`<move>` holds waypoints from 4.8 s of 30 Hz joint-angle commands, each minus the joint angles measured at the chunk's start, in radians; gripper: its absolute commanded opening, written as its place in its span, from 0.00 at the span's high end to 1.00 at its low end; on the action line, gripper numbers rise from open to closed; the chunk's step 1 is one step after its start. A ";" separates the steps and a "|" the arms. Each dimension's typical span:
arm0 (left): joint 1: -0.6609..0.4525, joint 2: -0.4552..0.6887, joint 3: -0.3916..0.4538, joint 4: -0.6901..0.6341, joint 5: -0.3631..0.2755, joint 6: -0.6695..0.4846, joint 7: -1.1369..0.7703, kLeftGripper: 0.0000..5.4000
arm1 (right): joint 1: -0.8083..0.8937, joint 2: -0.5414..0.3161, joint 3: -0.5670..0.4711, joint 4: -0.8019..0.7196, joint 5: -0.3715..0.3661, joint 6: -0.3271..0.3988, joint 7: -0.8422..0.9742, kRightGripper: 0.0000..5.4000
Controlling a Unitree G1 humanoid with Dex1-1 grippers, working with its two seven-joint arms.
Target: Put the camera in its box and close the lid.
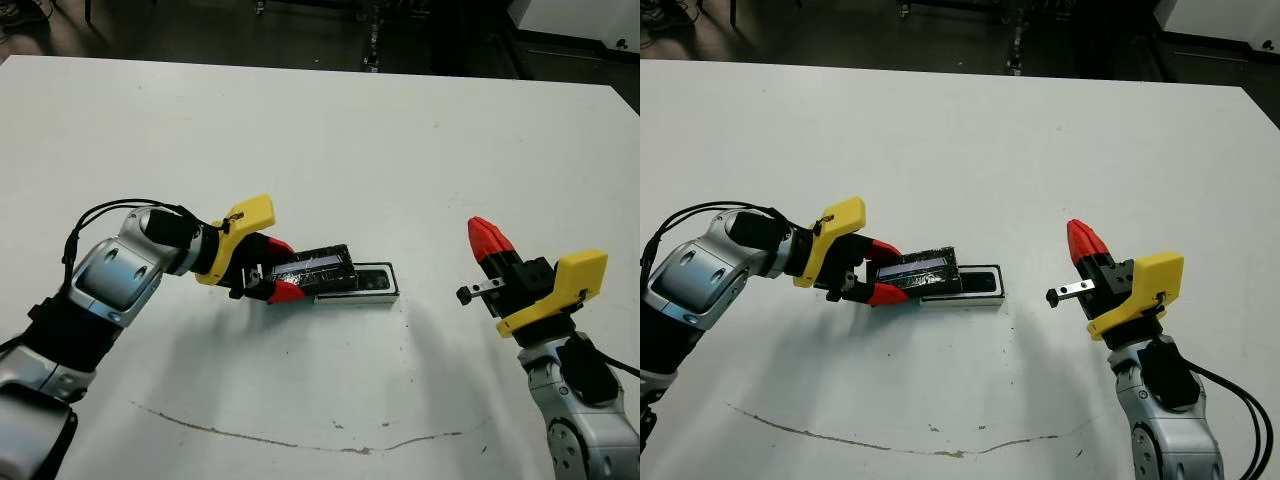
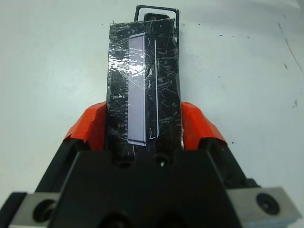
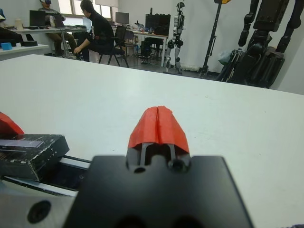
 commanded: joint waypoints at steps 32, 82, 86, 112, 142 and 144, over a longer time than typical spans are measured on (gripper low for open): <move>-0.022 -0.142 -0.146 0.076 0.075 0.042 -0.009 0.41 | 0.010 -0.007 -0.007 0.012 -0.003 -0.005 0.003 1.00; -0.220 -0.411 -0.239 0.413 0.228 -0.008 -0.063 0.41 | 0.002 -0.009 -0.008 0.013 0.008 -0.002 0.010 1.00; -0.221 -0.398 -0.268 0.373 0.263 -0.026 -0.054 0.34 | 0.006 -0.011 -0.007 0.013 0.001 -0.006 0.010 1.00; -0.048 -0.134 -0.187 0.225 0.286 -0.238 -0.054 0.00 | 0.014 -0.004 0.003 0.000 0.002 0.016 0.001 1.00; 0.310 -0.051 0.553 -0.266 -0.141 0.059 0.376 0.10 | 0.018 -0.004 0.004 -0.001 0.010 0.026 -0.005 1.00; 0.355 -0.123 0.604 -0.323 -0.178 0.036 0.473 0.16 | 0.017 -0.002 0.004 -0.002 0.010 0.031 -0.010 1.00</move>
